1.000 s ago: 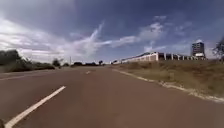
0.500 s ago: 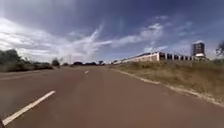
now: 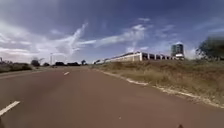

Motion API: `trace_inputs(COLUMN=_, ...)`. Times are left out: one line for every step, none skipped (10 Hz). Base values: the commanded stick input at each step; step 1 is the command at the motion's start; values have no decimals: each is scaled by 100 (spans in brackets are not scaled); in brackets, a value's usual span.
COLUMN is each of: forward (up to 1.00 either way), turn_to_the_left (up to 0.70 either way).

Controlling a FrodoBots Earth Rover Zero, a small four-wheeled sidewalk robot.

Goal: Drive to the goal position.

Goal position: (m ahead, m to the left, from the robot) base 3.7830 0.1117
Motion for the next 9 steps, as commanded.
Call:
trace_inputs(forward=100, turn_to_the_left=0)
trace_inputs(forward=100, turn_to_the_left=0)
trace_inputs(forward=100, turn_to_the_left=0)
trace_inputs(forward=100, turn_to_the_left=0)
trace_inputs(forward=100, turn_to_the_left=0)
trace_inputs(forward=100, turn_to_the_left=0)
trace_inputs(forward=100, turn_to_the_left=0)
trace_inputs(forward=100, turn_to_the_left=0)
trace_inputs(forward=100, turn_to_the_left=0)
